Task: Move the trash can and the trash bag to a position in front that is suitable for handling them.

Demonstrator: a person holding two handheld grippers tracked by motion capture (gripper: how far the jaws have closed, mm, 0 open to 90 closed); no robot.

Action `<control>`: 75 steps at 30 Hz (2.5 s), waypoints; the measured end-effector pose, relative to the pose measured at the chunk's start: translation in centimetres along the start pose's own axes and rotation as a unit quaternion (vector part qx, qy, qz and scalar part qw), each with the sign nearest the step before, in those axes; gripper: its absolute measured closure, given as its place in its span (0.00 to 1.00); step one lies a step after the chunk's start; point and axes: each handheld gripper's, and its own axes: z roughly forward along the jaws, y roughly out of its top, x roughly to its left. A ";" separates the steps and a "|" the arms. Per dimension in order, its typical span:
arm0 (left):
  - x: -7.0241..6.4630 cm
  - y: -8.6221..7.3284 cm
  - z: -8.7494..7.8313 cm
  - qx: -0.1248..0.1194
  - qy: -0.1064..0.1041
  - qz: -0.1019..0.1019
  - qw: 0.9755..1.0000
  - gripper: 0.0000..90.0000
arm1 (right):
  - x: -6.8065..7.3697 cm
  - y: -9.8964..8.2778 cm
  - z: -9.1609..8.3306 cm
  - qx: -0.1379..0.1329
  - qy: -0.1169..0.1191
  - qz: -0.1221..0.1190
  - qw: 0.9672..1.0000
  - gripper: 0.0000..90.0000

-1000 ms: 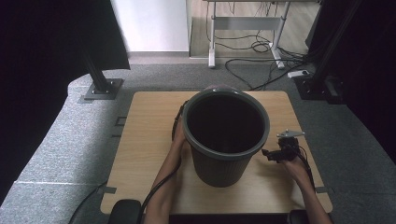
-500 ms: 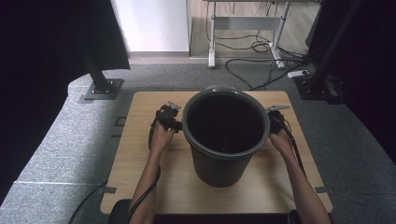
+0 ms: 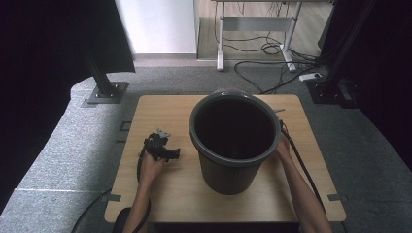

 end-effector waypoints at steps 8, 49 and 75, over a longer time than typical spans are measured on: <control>0.3 -2.1 -0.6 -0.005 -0.023 -0.018 1.000 0.00 | -1.3 -2.7 0.1 0.007 -0.027 0.009 1.000 0.00; -0.3 -3.9 -2.1 -0.011 -0.032 -0.024 0.999 0.00 | -0.1 -21.0 -18.0 0.019 -0.025 0.012 0.999 0.06; -0.5 -4.1 -2.3 -0.012 -0.033 -0.023 0.999 0.00 | 2.3 -9.5 -15.2 -0.009 -0.014 0.013 1.000 0.00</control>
